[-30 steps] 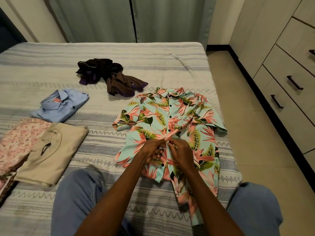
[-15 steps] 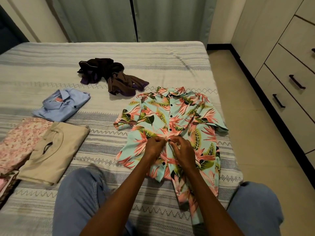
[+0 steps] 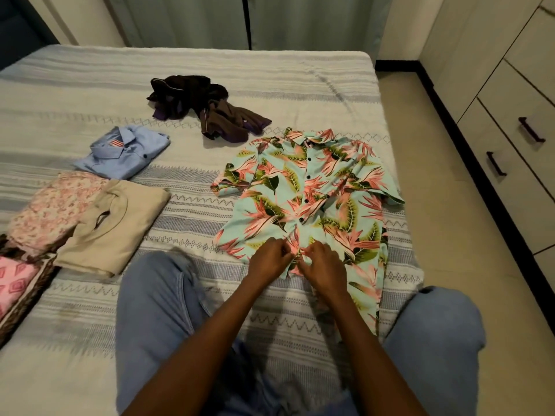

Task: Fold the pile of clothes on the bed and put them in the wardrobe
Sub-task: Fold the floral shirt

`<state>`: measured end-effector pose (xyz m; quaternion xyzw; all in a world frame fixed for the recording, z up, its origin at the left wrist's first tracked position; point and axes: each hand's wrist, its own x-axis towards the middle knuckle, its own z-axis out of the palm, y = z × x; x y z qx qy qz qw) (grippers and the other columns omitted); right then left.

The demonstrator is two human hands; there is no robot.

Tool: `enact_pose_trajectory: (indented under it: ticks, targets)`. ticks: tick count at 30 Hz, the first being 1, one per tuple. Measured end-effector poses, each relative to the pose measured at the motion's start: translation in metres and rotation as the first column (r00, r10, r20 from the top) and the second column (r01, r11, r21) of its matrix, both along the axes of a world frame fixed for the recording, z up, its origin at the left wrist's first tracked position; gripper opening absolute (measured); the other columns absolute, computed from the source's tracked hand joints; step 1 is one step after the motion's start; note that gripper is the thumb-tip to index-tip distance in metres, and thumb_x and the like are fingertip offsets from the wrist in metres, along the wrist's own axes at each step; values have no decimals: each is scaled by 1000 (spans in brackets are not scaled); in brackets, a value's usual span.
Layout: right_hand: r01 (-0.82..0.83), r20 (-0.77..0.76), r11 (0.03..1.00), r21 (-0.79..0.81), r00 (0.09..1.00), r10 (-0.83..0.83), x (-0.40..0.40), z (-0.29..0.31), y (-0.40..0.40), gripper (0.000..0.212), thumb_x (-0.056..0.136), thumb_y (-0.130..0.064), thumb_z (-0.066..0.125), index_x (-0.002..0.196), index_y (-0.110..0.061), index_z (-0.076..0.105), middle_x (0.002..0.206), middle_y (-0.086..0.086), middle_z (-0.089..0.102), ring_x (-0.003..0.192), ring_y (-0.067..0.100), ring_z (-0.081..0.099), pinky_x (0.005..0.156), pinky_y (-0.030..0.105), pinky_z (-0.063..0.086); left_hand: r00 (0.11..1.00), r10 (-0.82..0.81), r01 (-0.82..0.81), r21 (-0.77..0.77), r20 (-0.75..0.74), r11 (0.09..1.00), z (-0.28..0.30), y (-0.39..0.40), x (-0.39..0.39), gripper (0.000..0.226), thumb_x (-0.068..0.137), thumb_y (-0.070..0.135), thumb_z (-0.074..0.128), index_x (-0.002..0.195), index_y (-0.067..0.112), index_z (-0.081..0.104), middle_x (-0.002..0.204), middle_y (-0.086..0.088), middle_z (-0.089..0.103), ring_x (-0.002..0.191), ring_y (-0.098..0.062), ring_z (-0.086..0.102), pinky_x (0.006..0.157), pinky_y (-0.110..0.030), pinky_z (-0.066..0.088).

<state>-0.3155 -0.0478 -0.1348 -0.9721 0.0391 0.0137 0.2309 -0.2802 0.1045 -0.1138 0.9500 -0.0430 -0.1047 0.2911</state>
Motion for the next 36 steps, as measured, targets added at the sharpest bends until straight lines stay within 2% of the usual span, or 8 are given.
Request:
enact_pose_trajectory:
  ticks: [6, 11, 16, 19, 26, 29, 32, 36]
  targets:
    - [68, 2, 996, -52, 998, -68, -4, 6, 4, 31, 97, -29, 51, 123, -11, 55, 119, 12, 62, 106, 34, 60, 78, 39, 49, 989, -68, 40, 210, 130, 977, 8, -5, -13, 23, 89, 36, 65, 96, 14, 65, 99, -6, 65, 92, -28, 62, 71, -40, 54]
    - [129, 87, 992, -7, 988, -127, -4, 17, -1, 29, 100, -40, 52, 105, -14, 64, 100, 7, 69, 91, 28, 65, 70, 35, 47, 983, -99, 58, 250, 152, 966, 16, -4, -14, 20, 91, 31, 57, 95, 14, 65, 98, -7, 67, 92, -30, 62, 69, -39, 53]
    - [246, 121, 937, 249, 952, -282, -8, 35, -5, 24, 93, -40, 66, 93, -16, 68, 87, 2, 72, 82, 24, 67, 69, 34, 51, 988, 9, -18, 56, 157, 998, 33, -2, -12, 14, 91, 32, 61, 90, 21, 71, 93, 2, 71, 88, -20, 63, 66, -32, 48]
    - [163, 181, 913, 374, 953, -244, -10, 42, -3, 18, 93, -35, 66, 95, -17, 70, 90, 0, 73, 82, 19, 67, 71, 35, 52, 996, 50, -45, -70, 68, 997, 41, -2, -10, 12, 90, 33, 64, 87, 27, 73, 90, 6, 71, 84, -15, 65, 65, -29, 47]
    - [57, 252, 947, 315, 957, -141, -12, 38, 6, 15, 99, -32, 58, 105, -21, 66, 95, -1, 74, 86, 21, 70, 66, 34, 53, 994, 52, -83, -369, -94, 926, 52, -4, -11, 16, 93, 27, 67, 79, 20, 69, 76, -1, 68, 72, -16, 62, 65, -29, 48]
    - [44, 281, 957, 288, 951, -128, -13, 36, 7, 14, 98, -33, 58, 104, -22, 65, 93, -2, 73, 84, 21, 70, 65, 36, 55, 986, 67, -134, -486, -154, 863, 52, -2, -12, 20, 93, 27, 68, 74, 21, 68, 77, -5, 69, 76, -21, 63, 70, -37, 54]
    - [31, 308, 958, 286, 944, -122, -15, 34, 6, 14, 98, -32, 59, 103, -22, 66, 92, -3, 74, 82, 18, 70, 63, 33, 54, 978, 68, -165, -528, -198, 833, 53, -2, -14, 21, 93, 27, 69, 74, 19, 69, 77, -6, 69, 77, -20, 63, 74, -39, 55]
    - [45, 352, 950, 309, 922, -159, -18, 33, 7, 13, 97, -33, 62, 102, -24, 69, 91, -5, 74, 80, 16, 70, 60, 29, 52, 970, 48, -178, -558, -239, 810, 57, -2, -13, 25, 94, 25, 68, 88, 2, 72, 84, -15, 70, 73, -18, 62, 73, -39, 55]
